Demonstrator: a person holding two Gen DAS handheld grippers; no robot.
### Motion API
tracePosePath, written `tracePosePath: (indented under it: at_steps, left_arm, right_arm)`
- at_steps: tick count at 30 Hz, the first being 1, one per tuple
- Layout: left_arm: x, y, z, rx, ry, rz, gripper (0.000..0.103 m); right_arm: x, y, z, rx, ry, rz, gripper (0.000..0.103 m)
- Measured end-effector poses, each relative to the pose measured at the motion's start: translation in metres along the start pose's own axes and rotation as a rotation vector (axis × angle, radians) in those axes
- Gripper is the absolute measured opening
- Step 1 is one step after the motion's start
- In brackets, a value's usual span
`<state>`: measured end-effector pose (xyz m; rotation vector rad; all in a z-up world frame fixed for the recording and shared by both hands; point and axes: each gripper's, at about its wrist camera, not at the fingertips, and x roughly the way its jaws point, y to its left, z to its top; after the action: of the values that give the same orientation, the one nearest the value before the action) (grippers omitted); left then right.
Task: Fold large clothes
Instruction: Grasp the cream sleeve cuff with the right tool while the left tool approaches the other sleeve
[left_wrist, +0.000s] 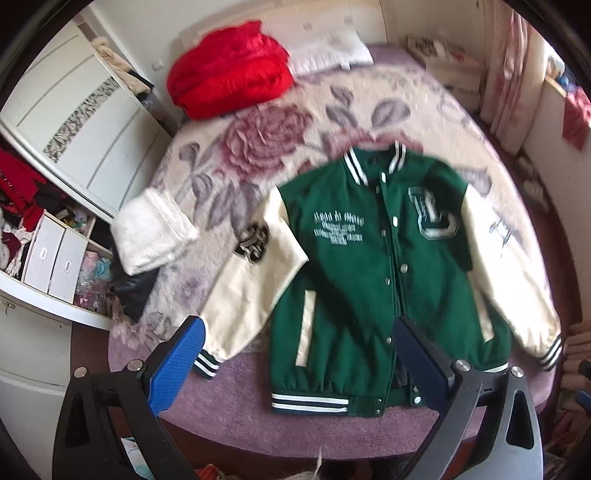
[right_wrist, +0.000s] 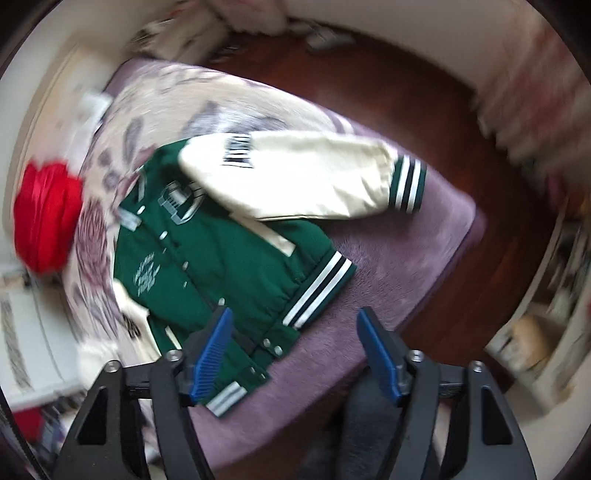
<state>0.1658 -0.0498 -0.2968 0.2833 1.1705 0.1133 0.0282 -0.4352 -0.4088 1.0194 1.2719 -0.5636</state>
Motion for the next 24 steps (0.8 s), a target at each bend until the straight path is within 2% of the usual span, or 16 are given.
tracePosePath:
  at_steps: [3,5,8,11,12,13,14,15,17,19,21,24]
  left_arm:
    - [0.053,-0.024,-0.011,0.021,0.061,0.018,0.103]
    - [0.097,-0.04,-0.019,0.031,0.12,0.028,0.103]
    - [0.151,-0.059,-0.025,0.042,0.186,0.06,0.103]
    - [0.188,-0.066,-0.025,0.019,0.21,0.089,0.103]
    - [0.195,-0.065,-0.024,0.003,0.211,0.09,0.103]
    - [0.204,-0.066,-0.023,-0.013,0.21,0.09,0.103]
    - [0.213,-0.066,-0.021,-0.026,0.21,0.093,0.103]
    - [0.222,-0.066,-0.018,-0.034,0.207,0.091,0.103]
    - [0.238,-0.063,-0.015,-0.044,0.208,0.096,0.103]
    - [0.25,-0.055,-0.012,-0.059,0.218,0.089,0.103]
    - [0.255,-0.039,-0.009,-0.081,0.222,0.085,0.103]
    - [0.253,-0.011,-0.004,-0.108,0.195,0.1,0.103]
  right_arm:
    - [0.096,-0.065,0.039,0.218,0.052,0.095,0.077]
    - [0.151,-0.098,0.061,0.327,0.057,0.163,0.077]
    - [0.217,-0.124,0.091,0.467,0.029,0.244,0.077]
    - [0.257,-0.144,0.113,0.612,-0.033,0.319,0.075]
    - [0.261,-0.148,0.117,0.652,-0.076,0.328,0.072]
    - [0.261,-0.15,0.12,0.681,-0.132,0.341,0.063]
    - [0.259,-0.147,0.123,0.693,-0.182,0.312,0.037]
    - [0.257,-0.145,0.127,0.687,-0.215,0.314,0.025]
    - [0.25,-0.135,0.134,0.66,-0.274,0.327,0.02]
    - [0.245,-0.119,0.147,0.565,-0.304,0.262,0.017]
    - [0.24,-0.104,0.148,0.553,-0.305,0.229,0.016]
    - [0.196,-0.046,0.153,0.445,-0.35,0.22,0.015]
